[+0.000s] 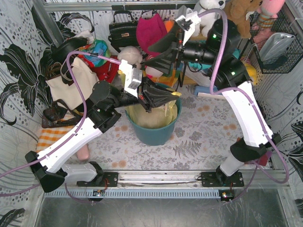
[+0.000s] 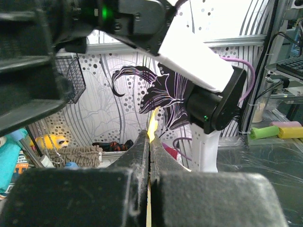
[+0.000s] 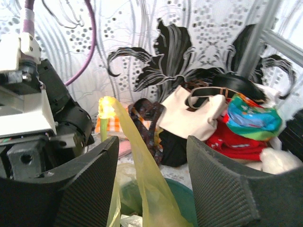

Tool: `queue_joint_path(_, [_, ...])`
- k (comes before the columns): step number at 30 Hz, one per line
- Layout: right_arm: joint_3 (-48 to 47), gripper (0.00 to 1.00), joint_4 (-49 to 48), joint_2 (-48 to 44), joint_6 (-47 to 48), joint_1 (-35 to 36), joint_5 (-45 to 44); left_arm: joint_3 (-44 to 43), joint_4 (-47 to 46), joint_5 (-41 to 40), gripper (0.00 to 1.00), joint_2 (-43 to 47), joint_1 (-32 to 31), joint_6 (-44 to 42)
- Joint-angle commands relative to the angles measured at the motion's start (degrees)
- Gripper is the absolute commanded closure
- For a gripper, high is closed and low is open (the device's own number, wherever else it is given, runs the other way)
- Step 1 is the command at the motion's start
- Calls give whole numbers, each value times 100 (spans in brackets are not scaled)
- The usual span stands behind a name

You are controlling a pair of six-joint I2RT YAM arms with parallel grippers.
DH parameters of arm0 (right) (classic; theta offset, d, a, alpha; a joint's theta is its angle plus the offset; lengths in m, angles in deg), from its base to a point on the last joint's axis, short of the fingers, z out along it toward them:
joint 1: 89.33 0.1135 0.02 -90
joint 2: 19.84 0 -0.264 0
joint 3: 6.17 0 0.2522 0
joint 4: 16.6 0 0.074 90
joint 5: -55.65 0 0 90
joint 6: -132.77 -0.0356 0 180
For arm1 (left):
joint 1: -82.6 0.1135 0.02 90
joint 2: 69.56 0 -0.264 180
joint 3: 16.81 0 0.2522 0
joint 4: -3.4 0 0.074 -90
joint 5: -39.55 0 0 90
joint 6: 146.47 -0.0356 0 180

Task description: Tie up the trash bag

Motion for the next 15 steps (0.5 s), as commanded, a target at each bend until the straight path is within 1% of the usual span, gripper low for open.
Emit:
queue_joint_path(1, [-799, 38, -306, 584, -47, 237, 842, -9, -67, 144, 100, 74, -70, -87])
queue_joint_path(4, [-1468, 36, -34, 1068, 83, 423, 874, -15, -23, 181, 100, 87, -96, -95])
queue_joint_path(6, [-1713, 36, -11, 1271, 76, 487, 904, 1, -10, 203, 100, 104, -113, -96])
queue_joint_path(15, [-1770, 37, -271, 1600, -20, 797, 1006, 27, 56, 179, 100, 162, -150, -137])
